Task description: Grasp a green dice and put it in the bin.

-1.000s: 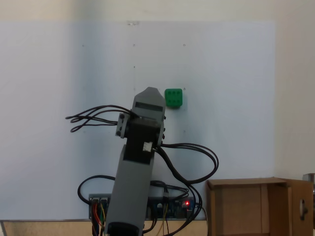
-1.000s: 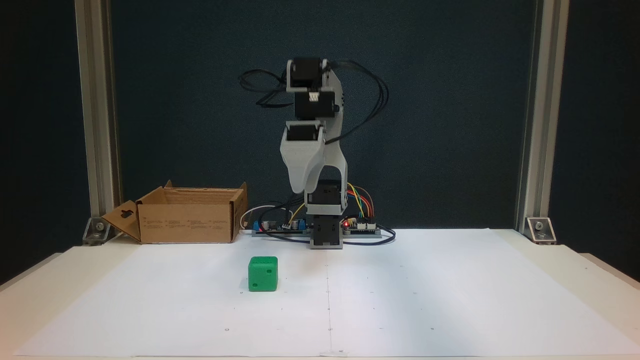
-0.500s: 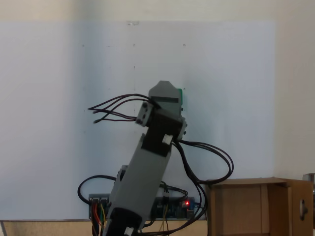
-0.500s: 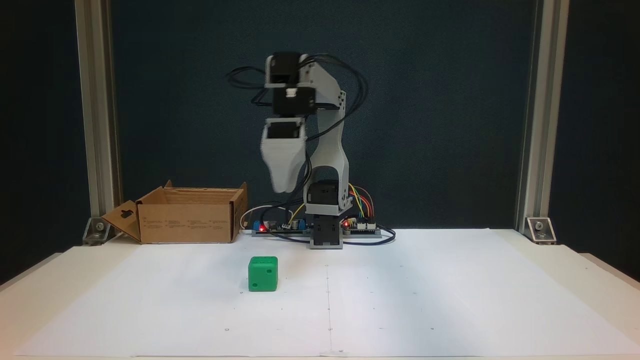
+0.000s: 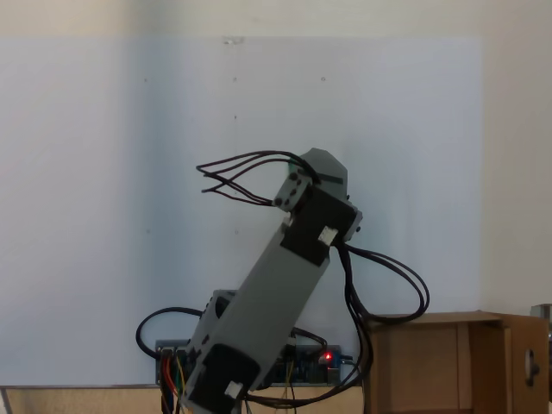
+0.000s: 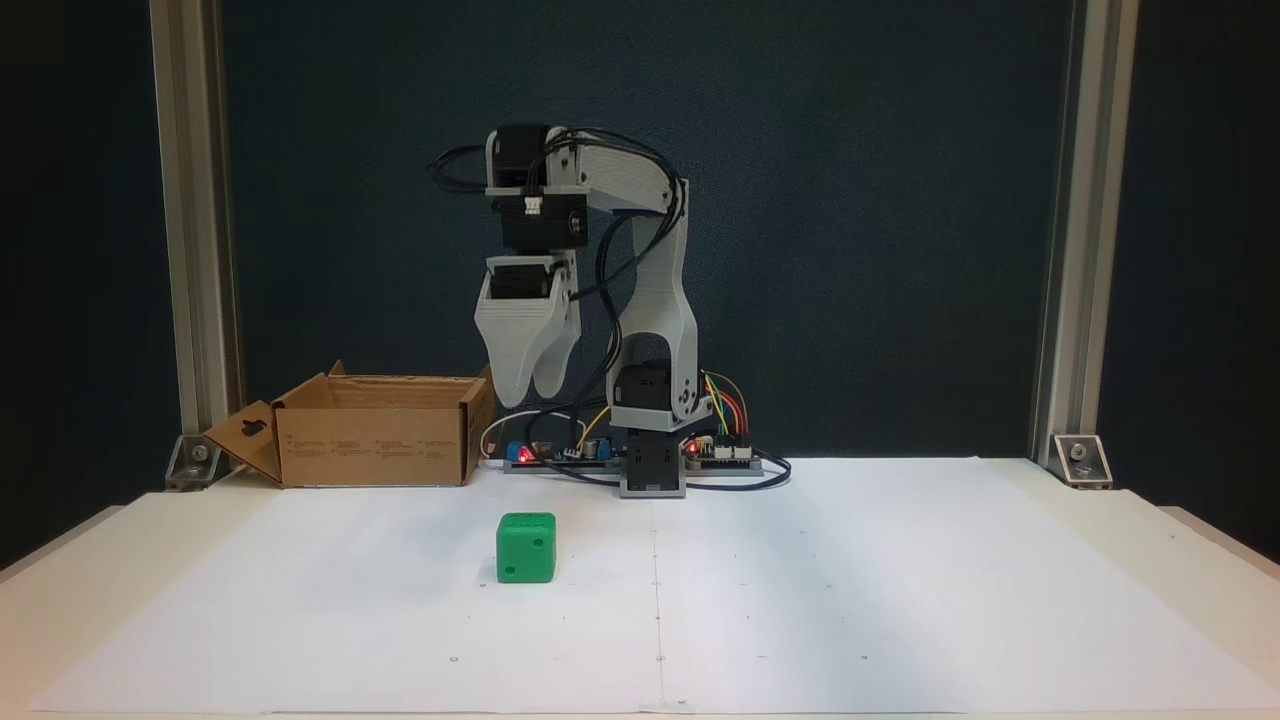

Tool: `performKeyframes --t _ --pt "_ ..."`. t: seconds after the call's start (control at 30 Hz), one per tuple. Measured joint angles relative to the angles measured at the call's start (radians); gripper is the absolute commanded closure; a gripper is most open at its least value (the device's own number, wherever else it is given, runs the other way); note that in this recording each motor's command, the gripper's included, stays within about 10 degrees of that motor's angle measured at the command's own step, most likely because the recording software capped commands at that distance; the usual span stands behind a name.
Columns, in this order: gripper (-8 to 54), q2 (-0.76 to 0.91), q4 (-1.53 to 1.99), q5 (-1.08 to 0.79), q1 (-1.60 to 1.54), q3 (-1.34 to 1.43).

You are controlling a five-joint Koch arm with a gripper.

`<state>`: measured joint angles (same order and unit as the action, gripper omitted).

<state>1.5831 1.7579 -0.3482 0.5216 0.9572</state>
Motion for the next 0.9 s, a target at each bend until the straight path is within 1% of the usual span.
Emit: performKeyframes --t 0.47,0.9 --pt "-0.2 -0.071 -0.041 0.0 -0.078 0.003" --pt "0.0 -0.084 -0.221 0.0 -0.095 0.173"
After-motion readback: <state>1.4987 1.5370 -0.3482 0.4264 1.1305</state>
